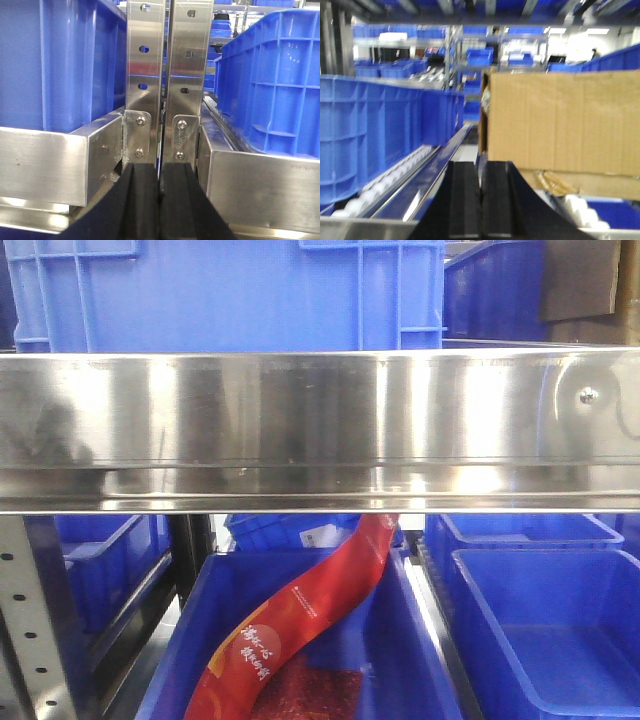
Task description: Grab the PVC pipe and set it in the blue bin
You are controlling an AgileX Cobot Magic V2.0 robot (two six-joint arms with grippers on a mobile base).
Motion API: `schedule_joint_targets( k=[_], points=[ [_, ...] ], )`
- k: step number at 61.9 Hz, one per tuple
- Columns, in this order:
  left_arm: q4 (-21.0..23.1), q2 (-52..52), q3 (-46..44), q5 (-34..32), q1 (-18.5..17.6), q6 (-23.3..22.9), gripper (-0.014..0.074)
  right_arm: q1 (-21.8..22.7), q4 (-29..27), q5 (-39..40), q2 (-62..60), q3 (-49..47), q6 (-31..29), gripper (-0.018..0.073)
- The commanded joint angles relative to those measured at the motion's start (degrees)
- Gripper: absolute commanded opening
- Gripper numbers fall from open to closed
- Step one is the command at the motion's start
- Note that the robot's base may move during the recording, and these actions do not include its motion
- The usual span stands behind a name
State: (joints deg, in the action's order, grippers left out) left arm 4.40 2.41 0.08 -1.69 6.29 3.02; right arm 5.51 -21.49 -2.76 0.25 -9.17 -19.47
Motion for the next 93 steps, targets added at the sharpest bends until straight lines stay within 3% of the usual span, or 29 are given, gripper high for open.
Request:
schedule_joint_targets(
  k=[1,15,23,42,84,93],
  points=[
    [0.39,-0.36,-0.08,-0.79,0.09,-0.05,-0.0111,0.22,-0.11,5.47,-0.25,1.70,0.04,-0.0162],
    [0.39,-0.36,-0.08,-0.79,0.09,-0.05,-0.0111,0.11,0.02,7.08,-0.25,4.29,0.04,-0.0162],
    [0.39,-0.36,-0.08,-0.79,0.09,-0.05,-0.0111,0.11,6.87,8.50,-0.25,5.47,-0.14,-0.0162],
    [0.39,-0.36,-0.08,-0.79,0.09,-0.05,-0.0111,-1.71,10.49,6.89,-0.25,5.47,-0.14,-0.0162],
    [0.39,-0.36,-0.08,-0.79,0.09,-0.05,-0.0111,-1.80,12.14,6.64,-0.25,5.47,-0.14,-0.0162],
    [0.39,-0.36,-0.08,-0.79,0.09,-0.05,-0.0111,-1.80,15.54,8.37,-0.25,7.11,5.45,-0.0162]
  ],
)
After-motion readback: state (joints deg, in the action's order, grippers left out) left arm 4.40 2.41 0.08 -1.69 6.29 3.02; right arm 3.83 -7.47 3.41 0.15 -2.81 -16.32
